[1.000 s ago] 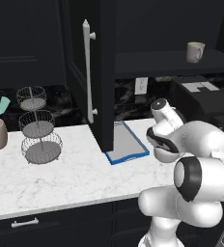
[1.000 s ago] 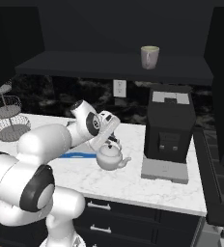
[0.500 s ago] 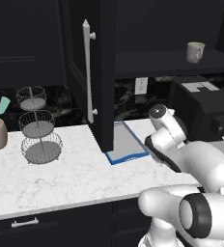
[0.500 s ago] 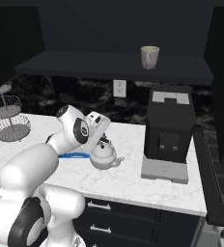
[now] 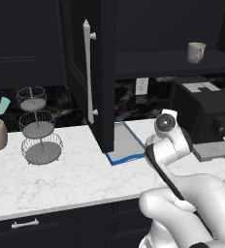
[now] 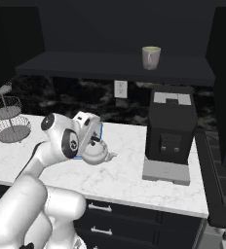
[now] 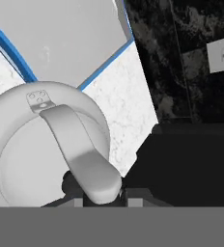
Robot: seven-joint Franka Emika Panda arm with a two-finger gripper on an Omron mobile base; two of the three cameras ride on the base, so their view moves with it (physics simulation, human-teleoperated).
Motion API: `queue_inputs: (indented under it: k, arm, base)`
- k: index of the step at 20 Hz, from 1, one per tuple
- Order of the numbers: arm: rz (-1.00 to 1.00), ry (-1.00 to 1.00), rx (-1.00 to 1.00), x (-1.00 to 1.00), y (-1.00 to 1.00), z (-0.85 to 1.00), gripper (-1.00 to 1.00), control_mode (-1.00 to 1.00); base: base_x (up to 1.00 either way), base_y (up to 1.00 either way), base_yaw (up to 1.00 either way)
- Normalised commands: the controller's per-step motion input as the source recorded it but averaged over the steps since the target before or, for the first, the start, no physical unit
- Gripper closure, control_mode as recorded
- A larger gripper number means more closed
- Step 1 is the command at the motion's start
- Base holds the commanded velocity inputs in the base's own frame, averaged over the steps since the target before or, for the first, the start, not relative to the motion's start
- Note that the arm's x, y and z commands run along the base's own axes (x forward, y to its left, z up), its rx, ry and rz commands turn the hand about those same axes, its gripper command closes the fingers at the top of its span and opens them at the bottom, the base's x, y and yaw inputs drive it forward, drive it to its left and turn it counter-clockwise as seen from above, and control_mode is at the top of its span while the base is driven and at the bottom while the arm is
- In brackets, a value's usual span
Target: Pick the kettle from the counter and place it on the tray. Then pick the mug from the cabinet and place it on the tray. Then close the cabinet doors.
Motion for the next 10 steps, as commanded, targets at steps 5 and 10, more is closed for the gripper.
queue_inputs:
  k: [5, 10]
  arm:
    - [0.18, -0.16, 0.0, -0.02, 0.32, 0.33, 1.0, -1.0]
    - [0.18, -0.06, 0.0, 0.15, 0.42, 0.23, 1.0, -1.0]
  base:
    - [0.0, 0.0, 0.0]
    - [0.0, 0.0, 0.0]
